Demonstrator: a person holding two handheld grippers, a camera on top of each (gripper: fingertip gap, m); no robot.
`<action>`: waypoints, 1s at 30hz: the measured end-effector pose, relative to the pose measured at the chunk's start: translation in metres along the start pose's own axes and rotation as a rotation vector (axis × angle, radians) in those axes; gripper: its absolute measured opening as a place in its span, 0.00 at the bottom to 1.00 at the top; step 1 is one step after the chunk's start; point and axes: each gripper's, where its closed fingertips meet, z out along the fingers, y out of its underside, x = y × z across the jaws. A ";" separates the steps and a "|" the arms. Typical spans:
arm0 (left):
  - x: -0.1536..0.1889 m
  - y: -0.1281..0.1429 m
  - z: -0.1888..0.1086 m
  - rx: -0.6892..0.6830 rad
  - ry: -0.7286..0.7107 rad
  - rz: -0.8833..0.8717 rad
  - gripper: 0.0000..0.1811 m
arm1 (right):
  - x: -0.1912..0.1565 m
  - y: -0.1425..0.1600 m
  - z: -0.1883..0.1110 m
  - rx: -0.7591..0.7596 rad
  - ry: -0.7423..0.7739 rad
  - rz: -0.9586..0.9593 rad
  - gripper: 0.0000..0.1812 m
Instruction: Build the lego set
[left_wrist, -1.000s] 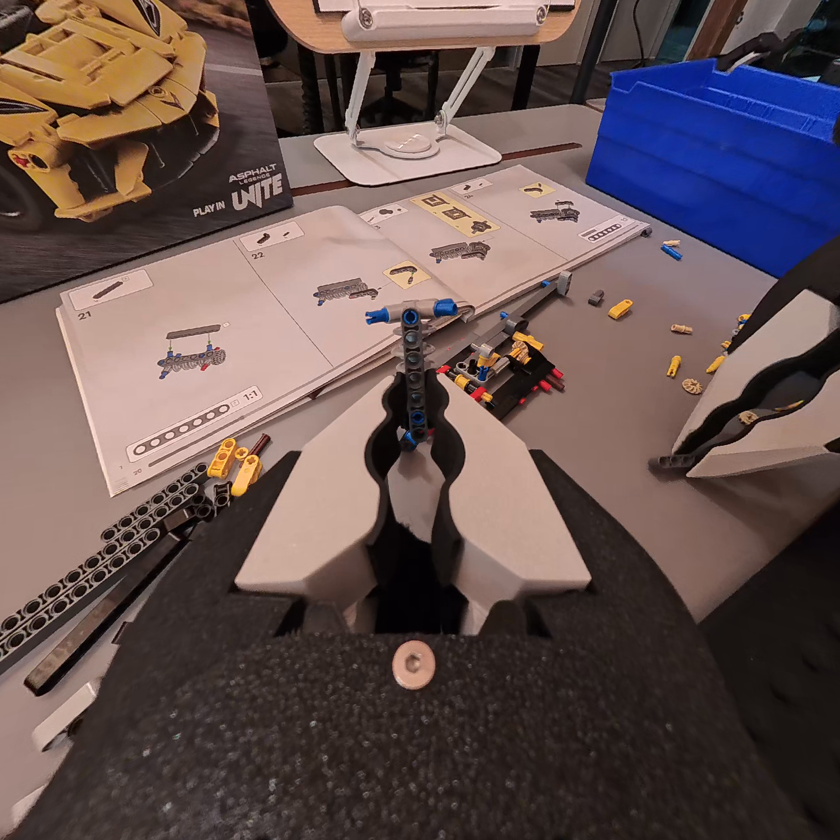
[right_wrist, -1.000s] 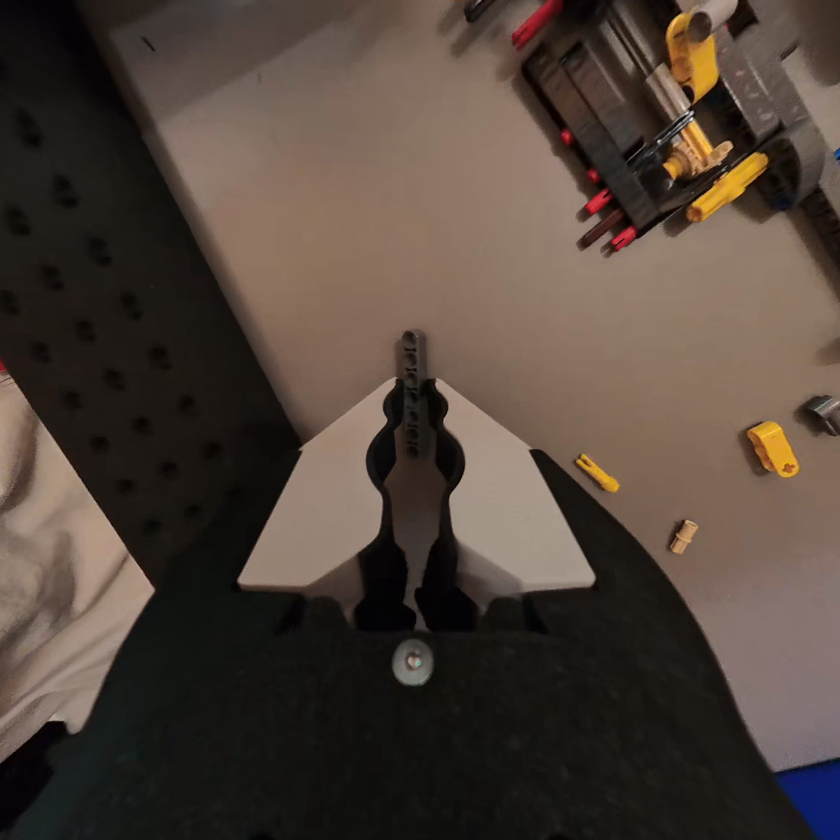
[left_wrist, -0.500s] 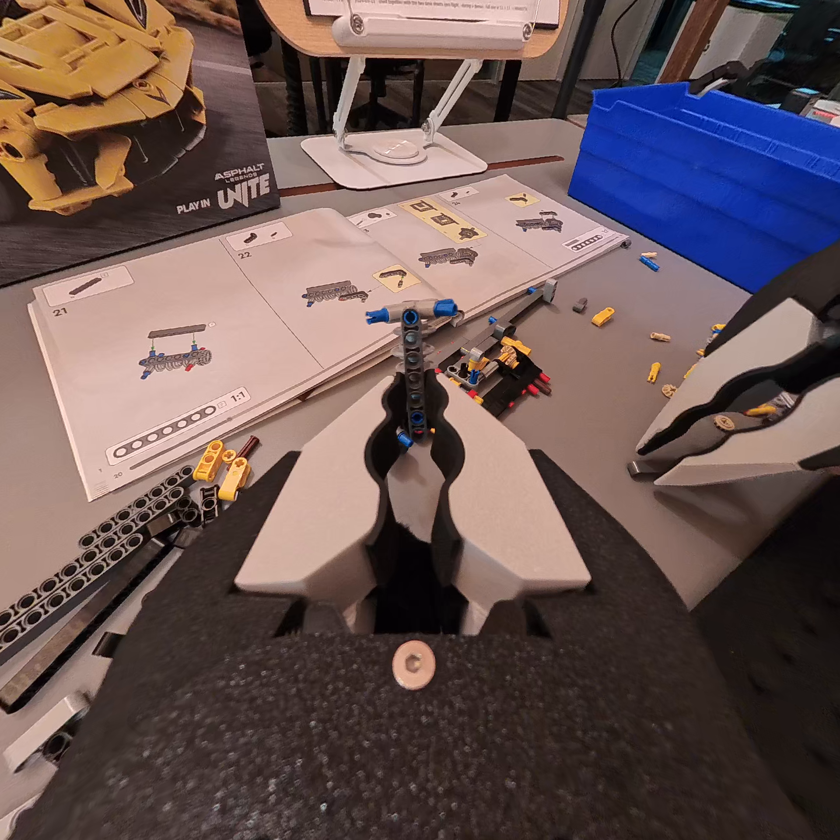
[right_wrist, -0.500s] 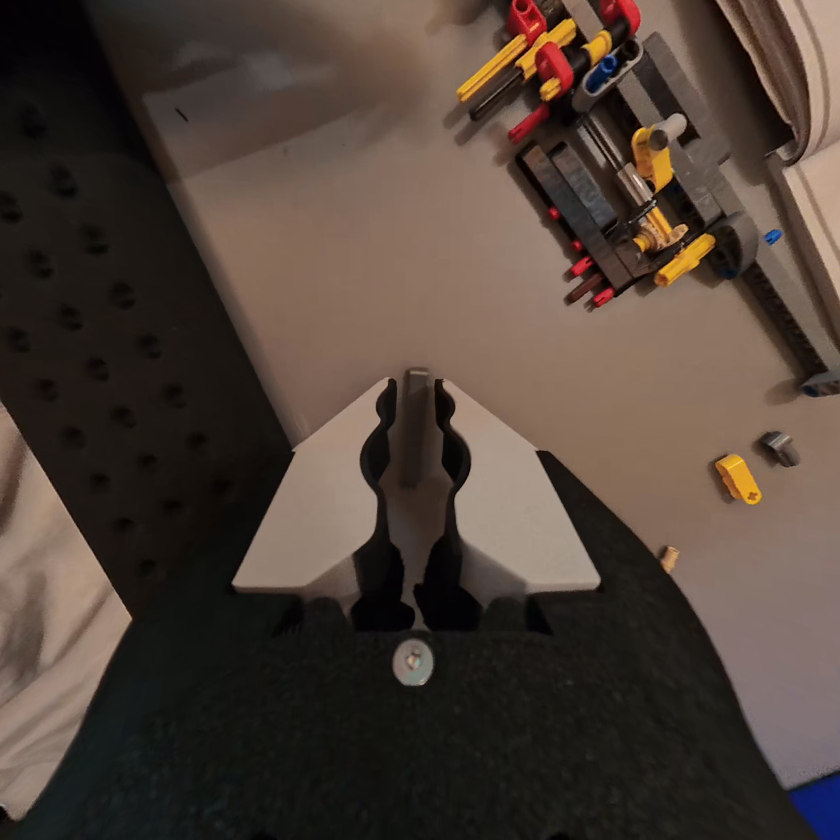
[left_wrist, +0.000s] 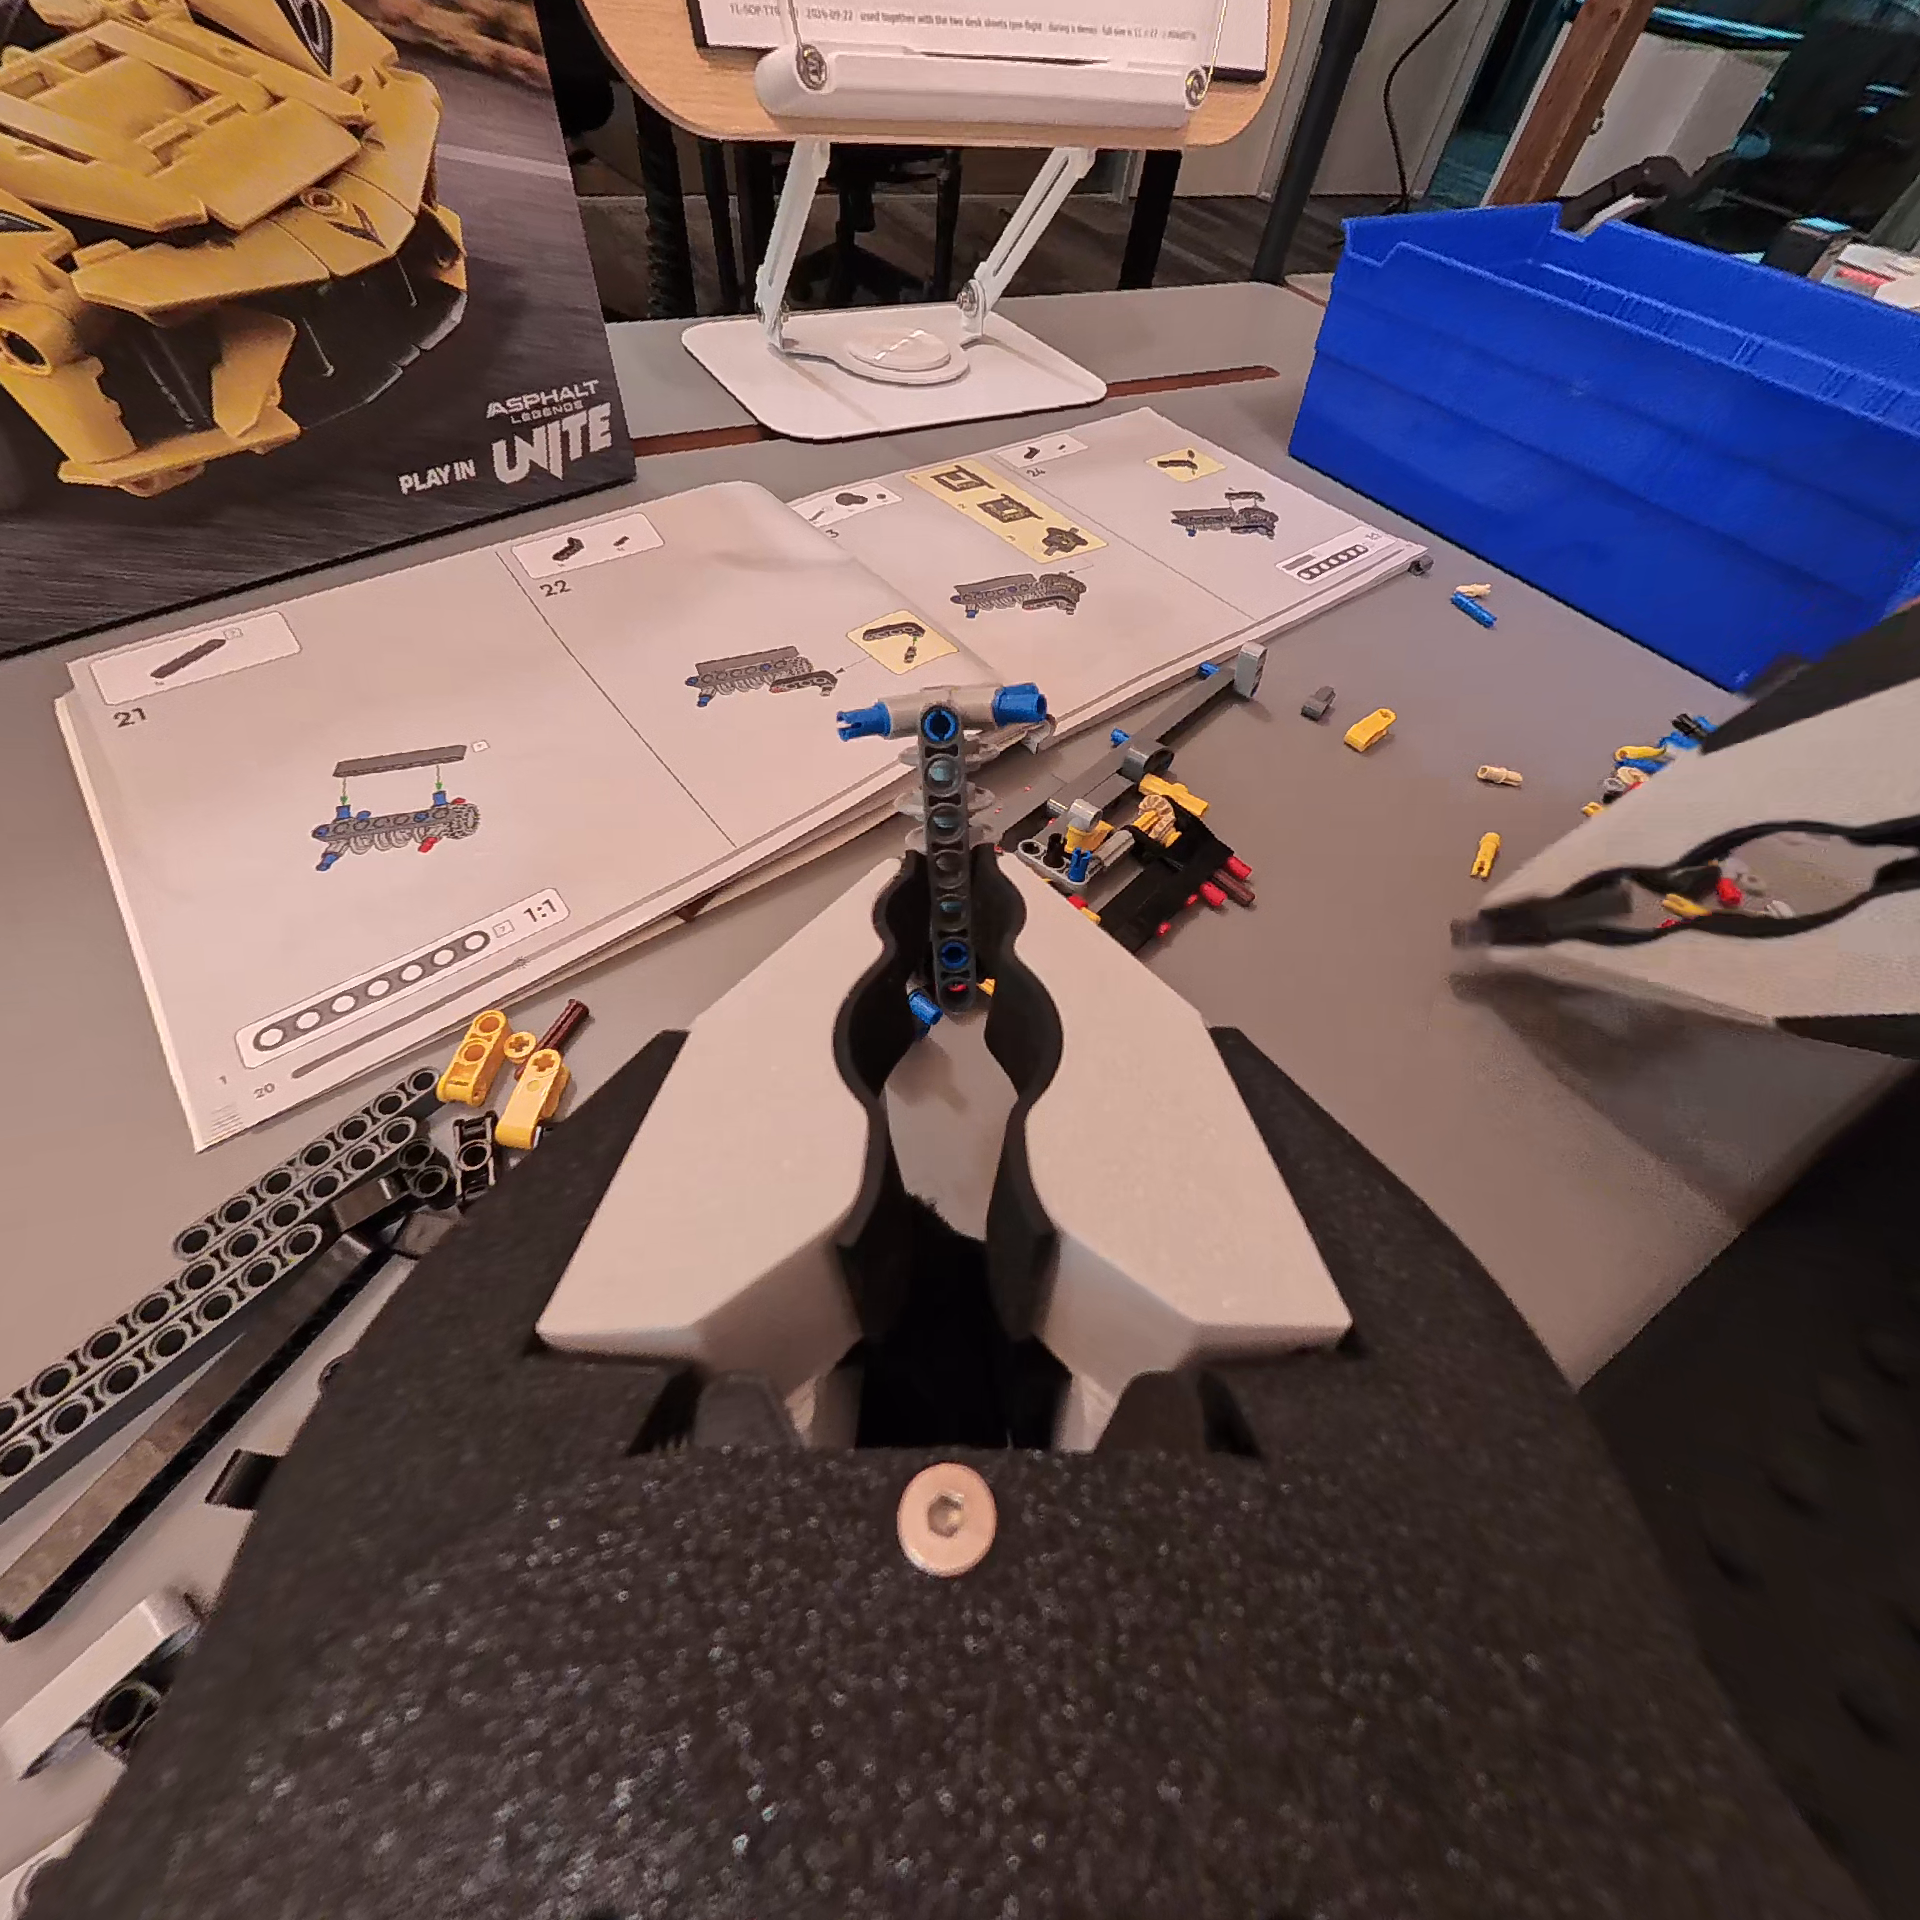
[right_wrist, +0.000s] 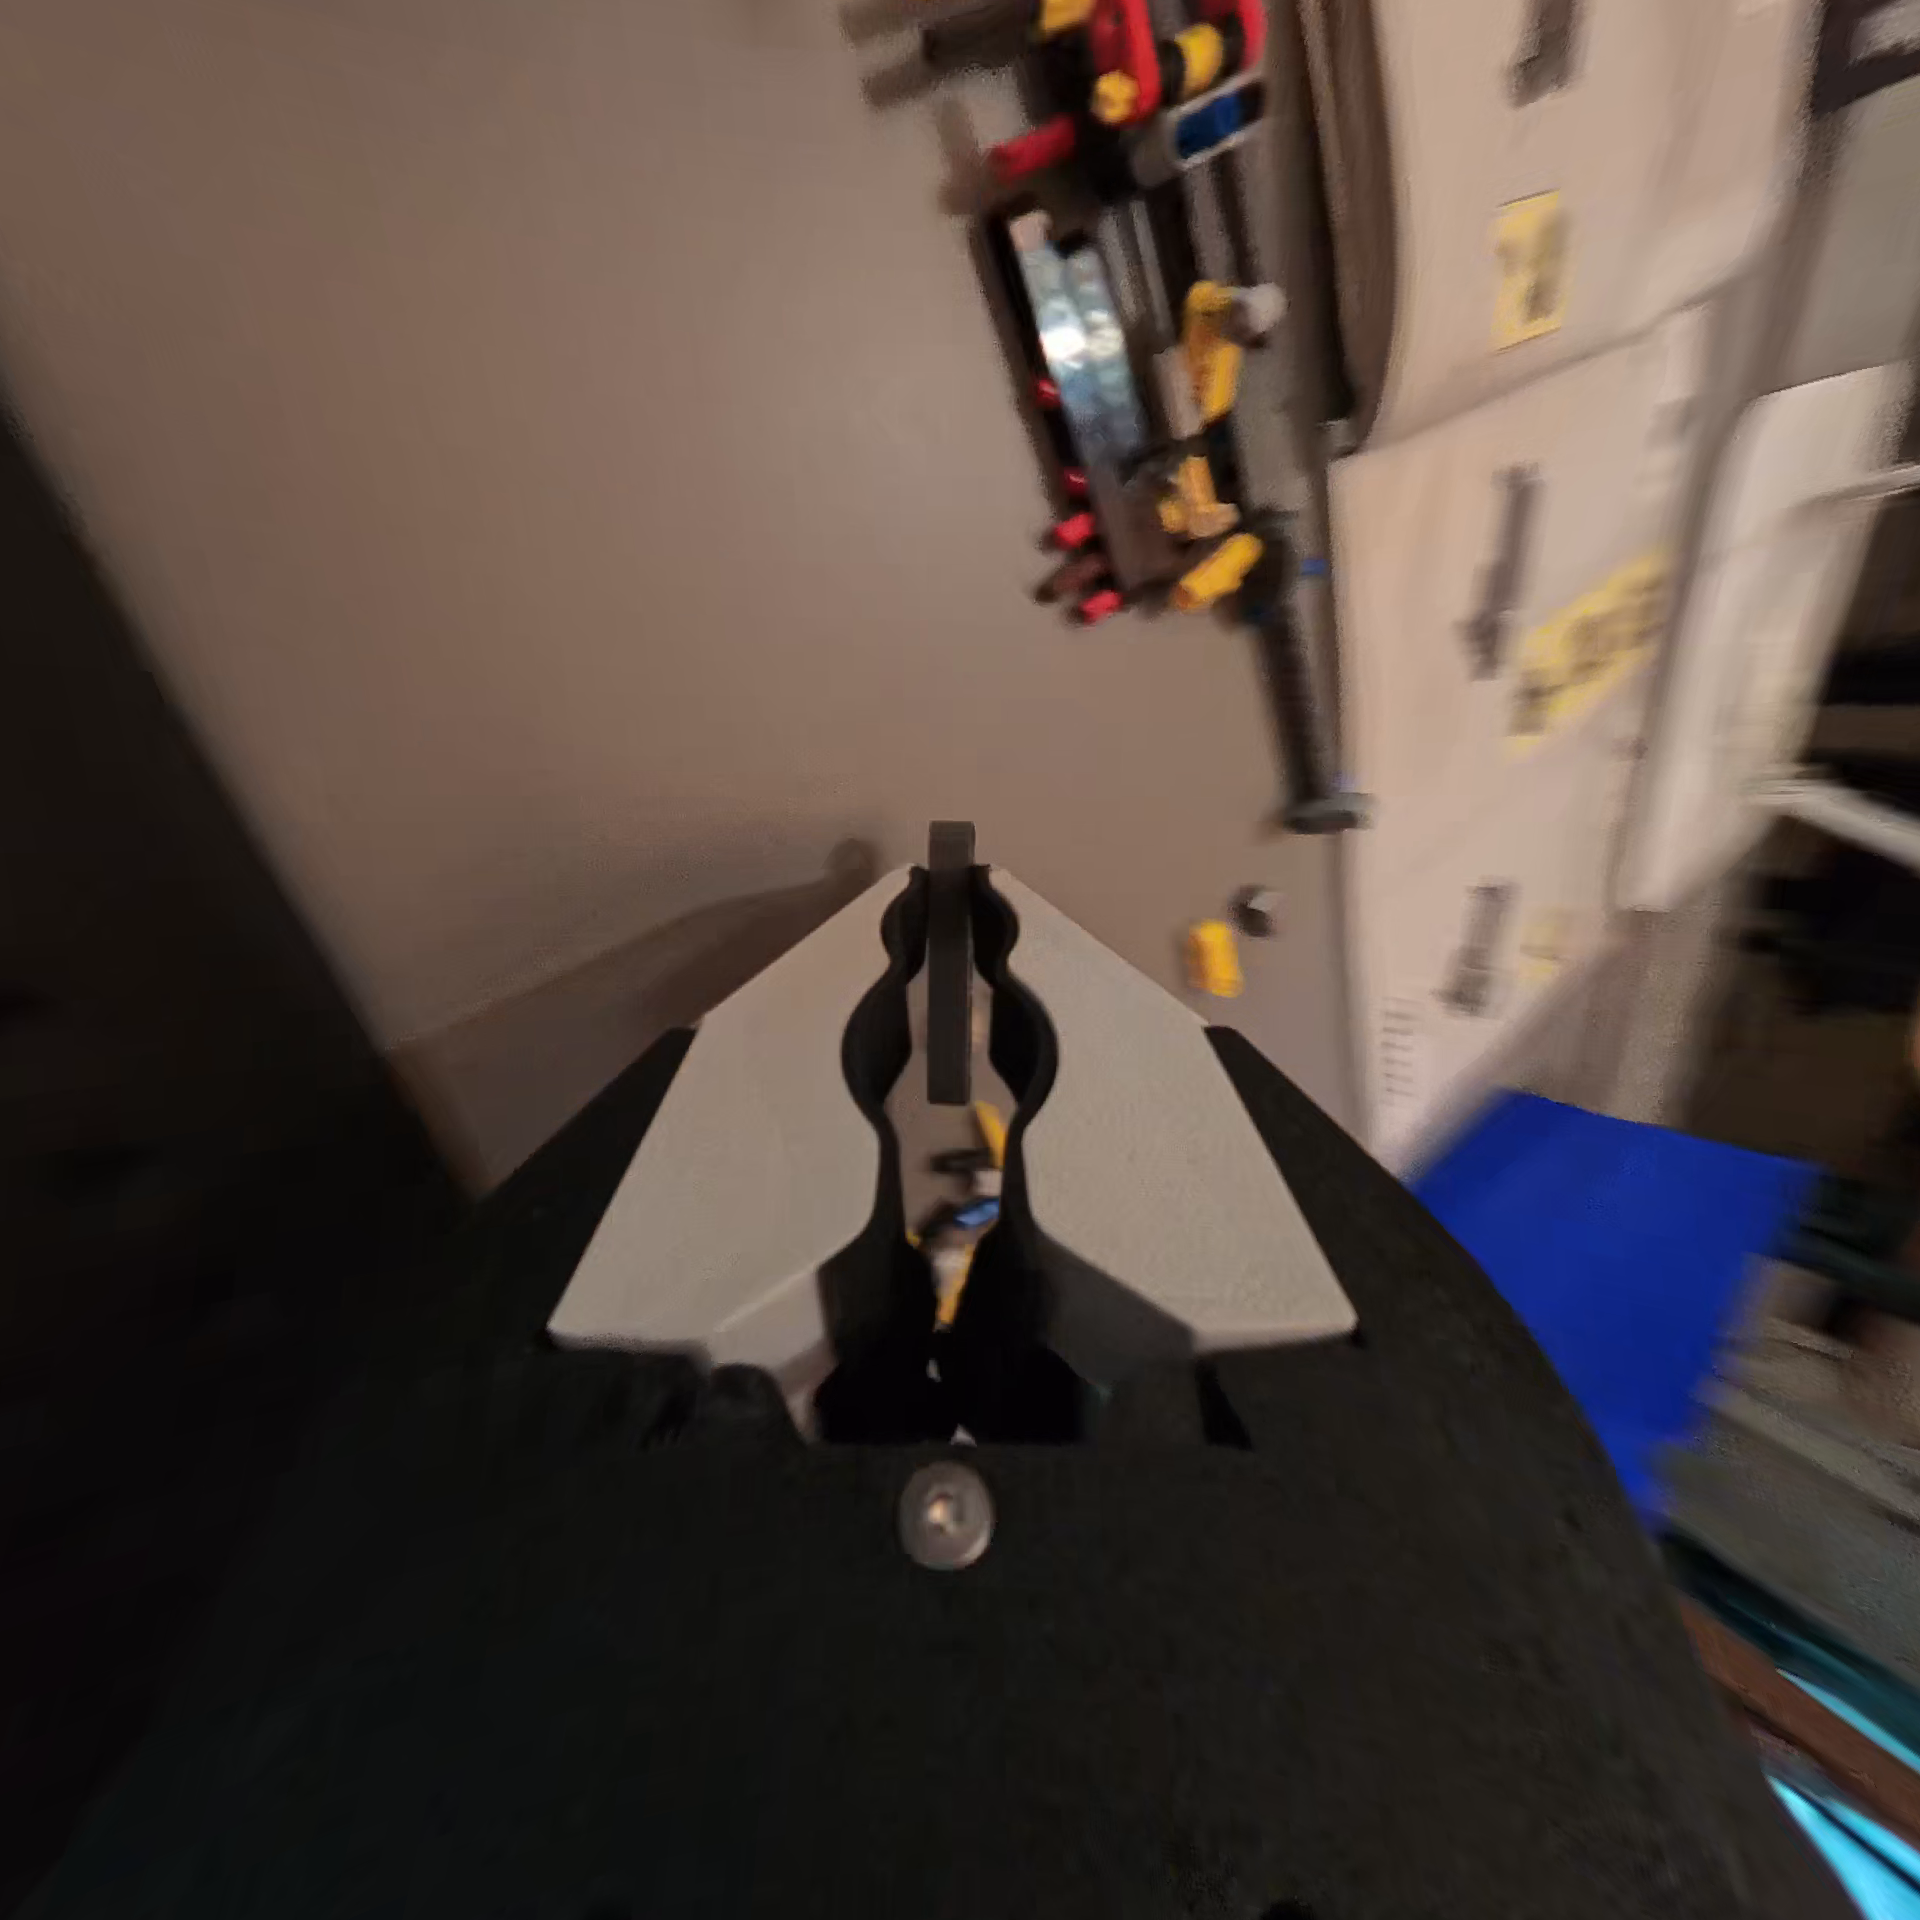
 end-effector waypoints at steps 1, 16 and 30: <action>0.000 0.000 0.000 0.001 -0.001 0.001 0.04 | 0.003 0.003 -0.001 -0.015 0.062 -0.075 0.04; -0.002 -0.002 -0.002 0.010 -0.008 -0.004 0.03 | 0.002 0.024 0.014 -0.019 0.172 -0.367 0.05; 0.001 -0.001 0.000 0.006 0.010 -0.003 0.04 | 0.005 0.024 0.002 0.190 -0.245 0.159 0.10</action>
